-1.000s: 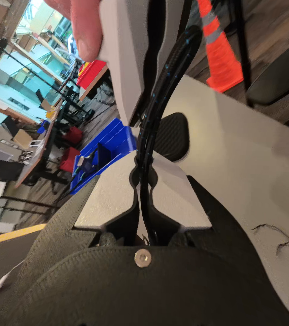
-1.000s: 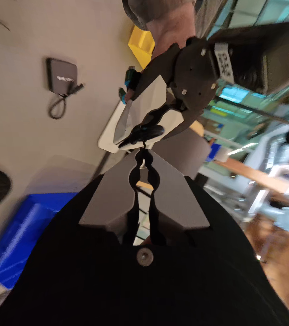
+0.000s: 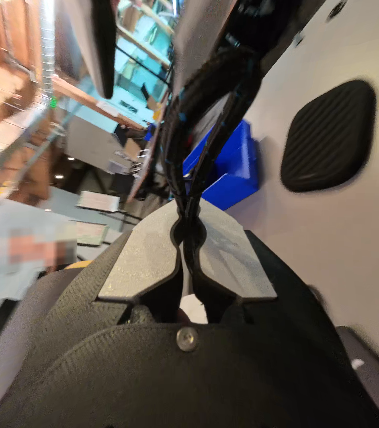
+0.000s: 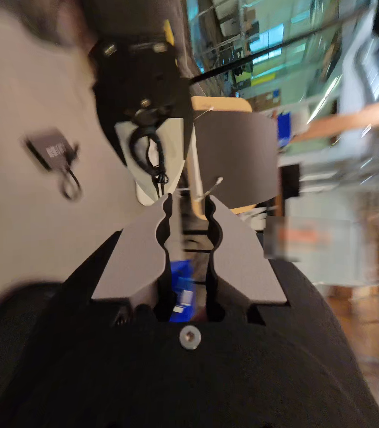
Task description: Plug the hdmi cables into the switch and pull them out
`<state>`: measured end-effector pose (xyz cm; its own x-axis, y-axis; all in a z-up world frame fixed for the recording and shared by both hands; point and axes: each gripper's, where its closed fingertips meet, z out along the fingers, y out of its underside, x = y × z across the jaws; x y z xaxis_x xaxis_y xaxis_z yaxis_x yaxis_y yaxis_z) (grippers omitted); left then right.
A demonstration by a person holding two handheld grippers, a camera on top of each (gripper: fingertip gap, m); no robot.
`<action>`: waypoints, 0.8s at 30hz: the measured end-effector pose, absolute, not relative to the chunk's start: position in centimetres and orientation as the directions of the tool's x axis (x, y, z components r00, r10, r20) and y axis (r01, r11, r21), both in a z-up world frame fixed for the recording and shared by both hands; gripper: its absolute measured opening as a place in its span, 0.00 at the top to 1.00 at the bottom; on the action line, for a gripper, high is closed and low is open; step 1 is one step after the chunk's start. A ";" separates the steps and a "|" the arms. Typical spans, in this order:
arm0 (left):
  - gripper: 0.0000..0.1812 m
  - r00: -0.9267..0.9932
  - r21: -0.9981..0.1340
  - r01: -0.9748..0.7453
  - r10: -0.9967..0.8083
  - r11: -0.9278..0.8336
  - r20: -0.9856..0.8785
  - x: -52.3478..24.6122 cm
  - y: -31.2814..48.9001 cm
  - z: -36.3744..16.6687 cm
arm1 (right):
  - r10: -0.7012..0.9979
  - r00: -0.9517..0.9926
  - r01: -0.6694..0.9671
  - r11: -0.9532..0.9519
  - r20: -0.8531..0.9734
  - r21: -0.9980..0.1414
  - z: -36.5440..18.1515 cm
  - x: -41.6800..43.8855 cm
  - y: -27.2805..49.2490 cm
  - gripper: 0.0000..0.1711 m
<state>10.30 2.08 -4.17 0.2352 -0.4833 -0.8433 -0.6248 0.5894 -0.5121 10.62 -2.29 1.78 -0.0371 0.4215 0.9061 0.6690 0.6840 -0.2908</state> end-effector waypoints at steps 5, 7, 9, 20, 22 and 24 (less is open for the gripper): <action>0.99 0.180 -0.685 -0.521 -0.719 0.510 -0.672 11.3 -0.2 -5.1 | 0.020 -0.346 0.619 0.756 0.938 0.212 -0.4 9.0 -2.8 0.78; 0.99 0.155 -0.714 -0.479 -0.751 0.511 -0.642 11.5 -1.0 -5.0 | -0.022 -0.365 0.582 0.775 0.931 0.246 -0.9 8.5 -3.1 0.86; 0.99 0.140 -0.726 -0.469 -0.769 0.503 -0.624 11.5 -1.3 -5.0 | -0.047 -0.379 0.562 0.782 0.924 0.270 -1.0 8.2 -3.3 0.95; 0.99 0.148 -0.253 -0.785 -0.224 0.566 -0.963 10.0 2.5 -3.4 | 0.735 -0.026 0.717 0.487 0.678 -0.500 -1.9 8.7 -2.4 1.00; 0.99 0.137 -0.092 -0.834 0.043 0.544 -0.990 9.6 2.9 -1.4 | 0.954 0.177 0.554 0.107 0.242 -0.826 -1.7 8.6 -2.8 1.00; 0.99 0.171 -0.055 -0.837 0.166 0.544 -0.971 9.6 2.7 -0.1 | 0.923 0.188 0.258 -0.377 -0.336 -0.890 -0.9 8.6 -3.2 1.00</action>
